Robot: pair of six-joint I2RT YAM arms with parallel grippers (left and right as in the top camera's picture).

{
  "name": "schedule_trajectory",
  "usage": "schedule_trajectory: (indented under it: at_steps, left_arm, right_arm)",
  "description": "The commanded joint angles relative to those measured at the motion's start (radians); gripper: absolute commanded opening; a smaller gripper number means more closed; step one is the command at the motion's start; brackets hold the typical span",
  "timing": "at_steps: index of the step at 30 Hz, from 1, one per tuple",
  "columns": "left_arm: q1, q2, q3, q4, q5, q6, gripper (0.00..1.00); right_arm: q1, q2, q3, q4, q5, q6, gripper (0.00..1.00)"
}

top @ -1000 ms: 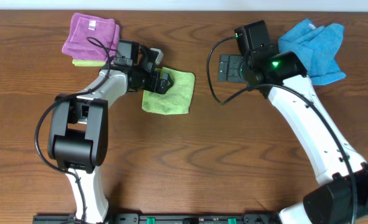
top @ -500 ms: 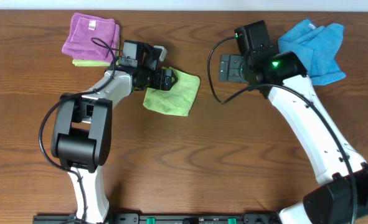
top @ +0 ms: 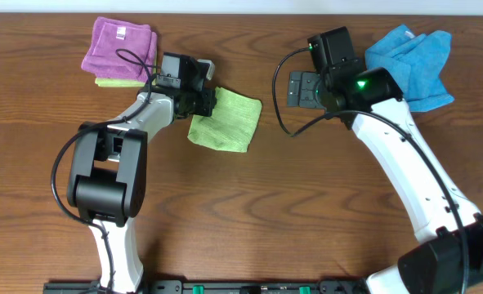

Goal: Fold the cloth

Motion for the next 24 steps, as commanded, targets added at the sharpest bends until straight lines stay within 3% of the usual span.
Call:
schedule_trajectory:
  at_steps: [1,24]
  left_arm:
    - [0.0,0.016,0.027,0.0,-0.009,0.005,0.06]
    - [0.039,-0.009,0.127,-0.1,0.045,-0.021,0.06]
  right_arm:
    - [-0.009,-0.008,0.015,-0.001,0.015,-0.014,0.99]
    - [-0.009,-0.008,0.014,0.0,0.015,-0.014,0.99]
